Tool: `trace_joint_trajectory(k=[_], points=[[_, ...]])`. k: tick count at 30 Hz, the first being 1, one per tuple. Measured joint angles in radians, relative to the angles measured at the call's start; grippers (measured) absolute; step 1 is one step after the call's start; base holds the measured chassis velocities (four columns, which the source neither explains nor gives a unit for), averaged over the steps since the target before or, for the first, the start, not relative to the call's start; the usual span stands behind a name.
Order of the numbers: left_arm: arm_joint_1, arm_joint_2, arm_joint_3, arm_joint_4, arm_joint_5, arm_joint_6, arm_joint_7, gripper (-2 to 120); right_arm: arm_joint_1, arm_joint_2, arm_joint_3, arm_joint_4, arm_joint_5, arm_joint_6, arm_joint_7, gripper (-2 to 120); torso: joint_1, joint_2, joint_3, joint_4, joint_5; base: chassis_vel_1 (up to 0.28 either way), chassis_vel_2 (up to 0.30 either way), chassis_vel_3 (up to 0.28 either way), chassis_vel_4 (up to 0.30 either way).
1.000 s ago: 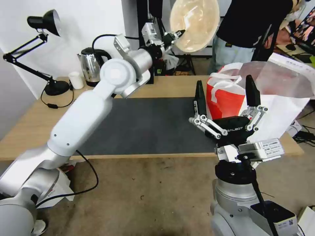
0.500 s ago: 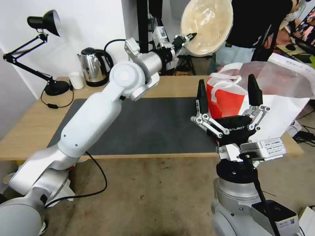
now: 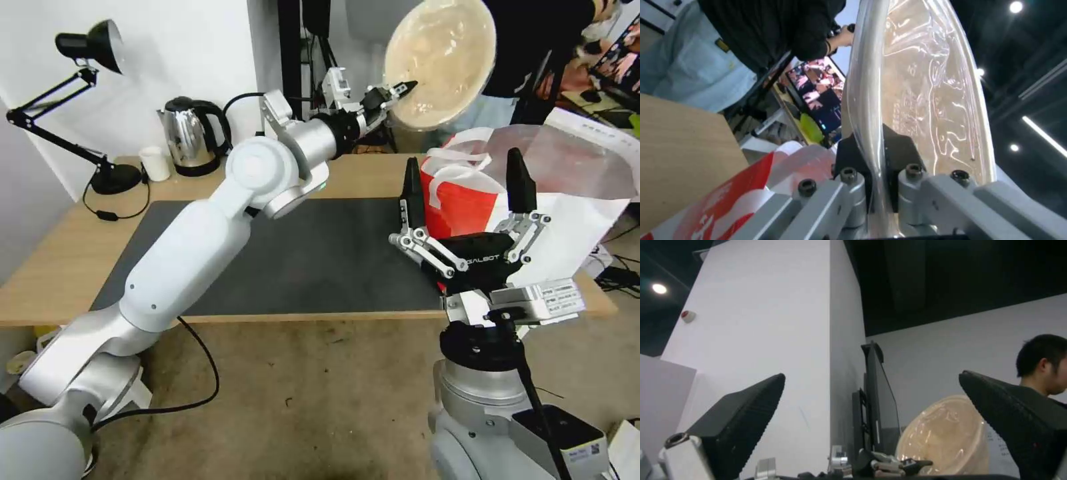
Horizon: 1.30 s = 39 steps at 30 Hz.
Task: Pick up the trash from the table and place it into the takeout bag.
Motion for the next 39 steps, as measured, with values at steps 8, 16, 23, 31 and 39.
trace_joint_trajectory(k=[8, 16, 23, 31, 39], points=[[0.004, -0.004, 0.016, -0.009, -0.018, 0.007, 0.008, 2, 0.015, 0.007, -0.002, -0.001, 0.001, 0.000, 0.001, 100, 0.000, 0.000, 0.000, 0.0000, 0.0000, 0.000, 0.000, 0.000, 0.000], [0.008, -0.017, 0.026, -0.009, -0.024, 0.014, 0.021, 2, 0.019, 0.011, -0.005, -0.001, 0.002, 0.003, 0.002, 100, 0.000, 0.000, 0.000, 0.0000, 0.0000, 0.000, 0.000, 0.000, 0.000], [0.011, -0.018, 0.034, -0.020, -0.036, 0.023, 0.046, 2, 0.023, 0.013, -0.007, -0.001, 0.003, 0.004, 0.003, 100, 0.000, 0.000, 0.000, 0.0000, 0.0000, 0.000, 0.000, 0.000, 0.000], [0.014, -0.019, 0.040, -0.026, -0.041, 0.035, 0.078, 2, 0.024, 0.019, -0.012, -0.001, 0.003, 0.007, 0.003, 100, 0.000, 0.000, 0.000, 0.0000, 0.0000, 0.000, 0.000, 0.000, 0.000], [0.023, -0.034, 0.060, -0.024, -0.040, 0.044, 0.116, 2, 0.029, 0.024, -0.014, -0.001, 0.003, 0.011, 0.003, 100, 0.000, 0.000, 0.000, 0.0000, 0.0000, 0.000, 0.000, 0.000, 0.000]])
